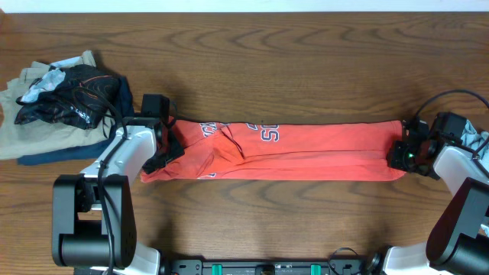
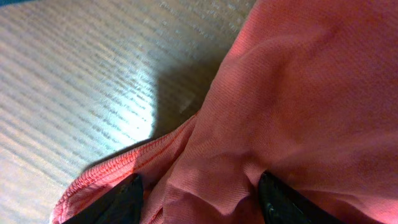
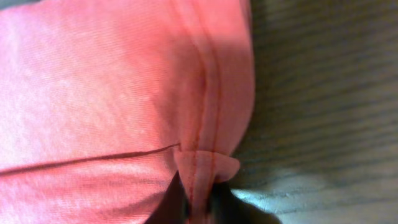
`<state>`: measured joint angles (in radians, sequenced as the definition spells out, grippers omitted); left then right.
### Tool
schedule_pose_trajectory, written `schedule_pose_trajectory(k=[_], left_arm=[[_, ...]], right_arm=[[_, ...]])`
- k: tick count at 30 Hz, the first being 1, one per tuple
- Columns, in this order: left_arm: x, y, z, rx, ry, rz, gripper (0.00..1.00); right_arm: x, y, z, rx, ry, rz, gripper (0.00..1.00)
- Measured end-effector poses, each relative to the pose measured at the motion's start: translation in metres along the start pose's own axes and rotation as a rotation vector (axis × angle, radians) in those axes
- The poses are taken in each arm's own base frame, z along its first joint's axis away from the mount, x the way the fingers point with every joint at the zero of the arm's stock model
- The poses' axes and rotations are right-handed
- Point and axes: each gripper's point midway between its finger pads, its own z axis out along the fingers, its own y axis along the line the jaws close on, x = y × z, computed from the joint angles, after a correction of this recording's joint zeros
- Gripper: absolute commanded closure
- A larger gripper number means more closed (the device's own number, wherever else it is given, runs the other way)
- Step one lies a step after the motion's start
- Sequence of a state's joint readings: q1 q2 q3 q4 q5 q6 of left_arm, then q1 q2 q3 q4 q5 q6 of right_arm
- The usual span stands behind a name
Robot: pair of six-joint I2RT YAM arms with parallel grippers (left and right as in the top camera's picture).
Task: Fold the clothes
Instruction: 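Carry the strip's right end leftward with the right gripper, folding it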
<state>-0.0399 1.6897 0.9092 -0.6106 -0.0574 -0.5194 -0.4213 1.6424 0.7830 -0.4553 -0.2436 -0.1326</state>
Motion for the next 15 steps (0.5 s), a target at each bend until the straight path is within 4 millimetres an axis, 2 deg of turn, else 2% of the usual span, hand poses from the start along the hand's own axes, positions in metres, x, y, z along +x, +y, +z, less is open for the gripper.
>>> schedule_pose_trajectory(k=[7, 12, 15], left_arm=[[0.010, 0.009, -0.013, -0.033, 0.048, 0.023, 0.39], [0.003, 0.007, -0.038, 0.001, -0.001, 0.023, 0.38], [0.002, 0.006, -0.045, 0.020, -0.015, 0.020, 0.34]], right_arm=[[-0.003, 0.000, -0.007, 0.005, 0.023, 0.007, 0.99], [-0.033, -0.002, -0.038, 0.042, 0.027, 0.018, 0.99], [-0.047, 0.006, -0.052, 0.052, 0.021, -0.006, 0.99]])
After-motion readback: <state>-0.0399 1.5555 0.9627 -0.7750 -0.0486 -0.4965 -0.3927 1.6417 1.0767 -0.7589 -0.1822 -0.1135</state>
